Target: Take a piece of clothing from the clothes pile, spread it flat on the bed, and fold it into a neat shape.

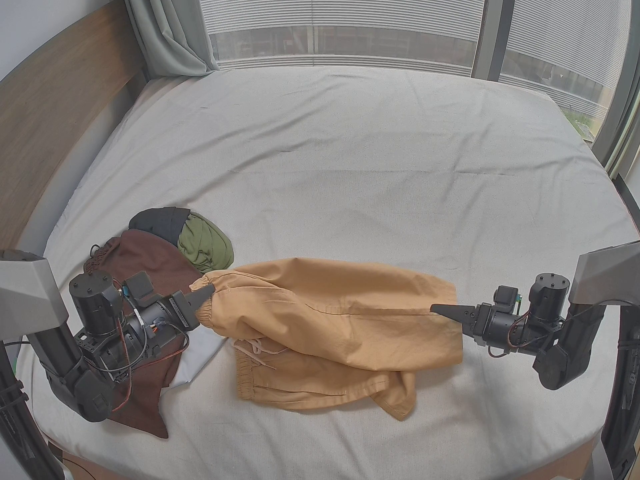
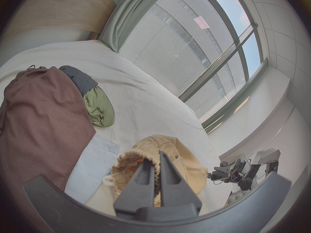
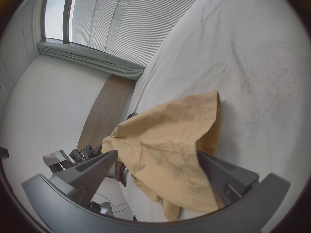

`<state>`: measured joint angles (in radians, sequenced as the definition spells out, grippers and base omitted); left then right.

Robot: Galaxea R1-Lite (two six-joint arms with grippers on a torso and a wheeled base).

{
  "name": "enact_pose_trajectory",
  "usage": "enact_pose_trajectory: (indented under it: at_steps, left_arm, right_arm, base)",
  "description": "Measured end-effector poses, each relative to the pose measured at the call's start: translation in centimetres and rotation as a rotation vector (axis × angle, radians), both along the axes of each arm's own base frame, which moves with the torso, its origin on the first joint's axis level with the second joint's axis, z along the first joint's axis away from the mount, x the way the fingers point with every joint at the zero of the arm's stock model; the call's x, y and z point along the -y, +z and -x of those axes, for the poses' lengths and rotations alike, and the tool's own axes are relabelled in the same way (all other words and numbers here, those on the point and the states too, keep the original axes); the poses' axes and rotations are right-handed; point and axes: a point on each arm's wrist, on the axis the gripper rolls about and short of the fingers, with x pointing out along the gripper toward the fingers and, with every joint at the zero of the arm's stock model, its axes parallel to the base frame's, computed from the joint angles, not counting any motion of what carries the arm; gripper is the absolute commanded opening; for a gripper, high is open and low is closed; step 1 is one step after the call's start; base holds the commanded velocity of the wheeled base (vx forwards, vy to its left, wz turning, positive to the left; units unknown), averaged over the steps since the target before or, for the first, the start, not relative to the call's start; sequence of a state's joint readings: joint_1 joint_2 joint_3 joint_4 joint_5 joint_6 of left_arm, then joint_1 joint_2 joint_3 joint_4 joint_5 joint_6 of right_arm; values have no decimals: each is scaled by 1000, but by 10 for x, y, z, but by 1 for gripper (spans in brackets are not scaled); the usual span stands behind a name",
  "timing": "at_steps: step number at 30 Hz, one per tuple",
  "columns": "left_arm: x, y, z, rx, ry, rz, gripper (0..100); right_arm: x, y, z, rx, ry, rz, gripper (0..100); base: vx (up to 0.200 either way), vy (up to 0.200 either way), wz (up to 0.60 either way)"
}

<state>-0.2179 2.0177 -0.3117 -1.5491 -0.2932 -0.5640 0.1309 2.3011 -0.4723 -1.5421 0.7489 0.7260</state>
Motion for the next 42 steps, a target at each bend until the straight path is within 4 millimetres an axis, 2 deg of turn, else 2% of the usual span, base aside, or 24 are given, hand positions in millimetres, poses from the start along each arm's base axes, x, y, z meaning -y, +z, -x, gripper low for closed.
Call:
enact_pose_trajectory:
  at_steps: [6,21,22,42]
  left_arm:
    - [0,0,0,-1,0,0,0]
    - [0,0,0,0,-1,0,0]
    - [1,0,0,-1,-1,0,0]
    - [2,1,-1,3,-4,7,0]
  right_arm:
    - [-9,-7,-2,-12,23,1,100]
    - [-12,-2,-11,30,26,-6,100]
    - [-12,-2,-11,31,26,-6,0]
    - [-13,1,-13,52,12,1,0]
  base:
    - [0,0,0]
    - [0,0,0]
    - [0,0,0]
    - [0,0,0]
